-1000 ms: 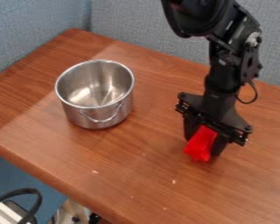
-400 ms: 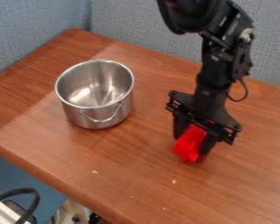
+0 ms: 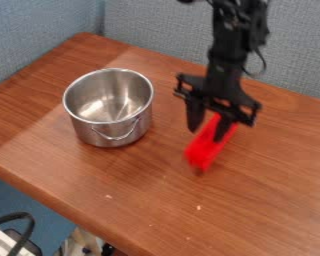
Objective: Put the red object in the metal pot
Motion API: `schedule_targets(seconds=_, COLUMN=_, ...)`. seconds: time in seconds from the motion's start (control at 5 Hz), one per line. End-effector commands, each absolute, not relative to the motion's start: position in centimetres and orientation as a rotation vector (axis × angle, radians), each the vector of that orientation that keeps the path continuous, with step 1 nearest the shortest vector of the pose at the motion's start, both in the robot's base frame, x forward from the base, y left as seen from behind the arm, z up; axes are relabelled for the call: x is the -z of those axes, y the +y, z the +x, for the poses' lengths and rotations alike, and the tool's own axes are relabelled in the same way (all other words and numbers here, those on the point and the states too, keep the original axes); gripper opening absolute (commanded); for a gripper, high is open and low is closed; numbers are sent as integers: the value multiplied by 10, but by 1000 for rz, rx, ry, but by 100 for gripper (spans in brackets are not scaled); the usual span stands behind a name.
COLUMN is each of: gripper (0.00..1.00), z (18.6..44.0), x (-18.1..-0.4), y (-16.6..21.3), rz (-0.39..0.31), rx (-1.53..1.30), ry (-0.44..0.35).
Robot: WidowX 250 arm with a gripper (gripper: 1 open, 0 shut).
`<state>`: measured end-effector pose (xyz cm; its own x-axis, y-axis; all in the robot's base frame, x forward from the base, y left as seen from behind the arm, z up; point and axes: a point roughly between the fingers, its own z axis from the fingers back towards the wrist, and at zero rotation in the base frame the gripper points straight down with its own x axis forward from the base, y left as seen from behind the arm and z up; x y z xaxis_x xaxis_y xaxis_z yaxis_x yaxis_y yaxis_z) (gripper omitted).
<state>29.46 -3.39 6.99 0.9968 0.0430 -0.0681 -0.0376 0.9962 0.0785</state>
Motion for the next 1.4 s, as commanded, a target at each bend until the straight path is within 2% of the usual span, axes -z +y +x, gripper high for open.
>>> schedule_targets(seconds=0.0, gripper=0, z=303, x=-112, y=-17, rz=72, rx=-61, ry=1)
schedule_targets(seconds=0.2, gripper=0, z=308, x=-110, y=-12, rz=72, rx=-54, ry=-14)
schedule_targets(seconds=0.6, gripper=0, z=300, x=-98, y=-14, rz=56, rx=-51, ry=-40)
schedule_targets(seconds=1.0, gripper=0, z=301, x=-97, y=-15, rz=54, rx=-66, ry=-54)
schedule_targets(seconds=1.2, gripper=100, z=303, x=-96, y=-15, rz=50, rx=-70, ry=-59)
